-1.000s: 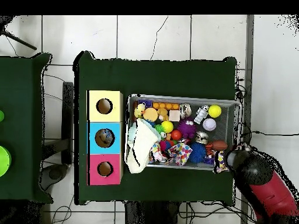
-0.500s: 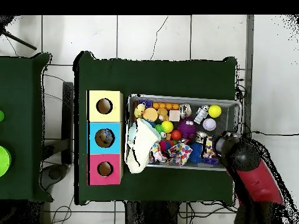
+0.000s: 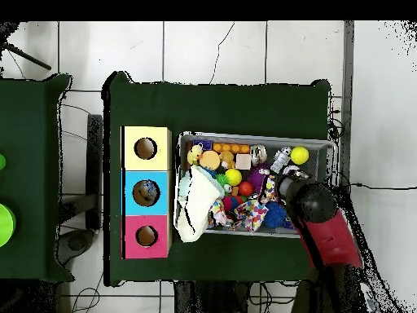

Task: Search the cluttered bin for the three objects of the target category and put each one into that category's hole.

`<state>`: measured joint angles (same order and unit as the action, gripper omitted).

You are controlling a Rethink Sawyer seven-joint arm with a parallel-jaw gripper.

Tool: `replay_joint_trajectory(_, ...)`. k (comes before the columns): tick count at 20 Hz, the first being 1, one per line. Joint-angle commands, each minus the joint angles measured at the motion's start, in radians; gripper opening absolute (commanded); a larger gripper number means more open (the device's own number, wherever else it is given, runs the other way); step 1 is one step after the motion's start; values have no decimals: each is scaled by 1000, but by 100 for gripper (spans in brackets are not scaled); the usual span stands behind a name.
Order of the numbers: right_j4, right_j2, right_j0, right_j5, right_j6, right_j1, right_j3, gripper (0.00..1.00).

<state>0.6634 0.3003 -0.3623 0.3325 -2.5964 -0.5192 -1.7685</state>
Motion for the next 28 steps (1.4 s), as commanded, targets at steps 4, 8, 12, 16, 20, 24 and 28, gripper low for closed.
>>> replay_joint_trajectory(4, 127, 61, 145, 150, -441, 82, 27, 0)
replay_joint_trajectory(8, 93, 92, 145, 188, -393, 97, 56, 100)
replay_joint_trajectory(12, 87, 108, 121, 236, -384, 43, 21, 100)
replay_joint_trajectory(16, 53, 117, 56, 323, -310, -16, -24, 100)
replay_joint_trajectory(20, 34, 92, -12, 291, -180, -75, -114, 100)
replay_joint_trajectory(24, -26, 67, -121, 235, -10, -129, -192, 100)
replay_joint_trajectory(28, -54, -14, -226, 90, 51, -159, -283, 100)
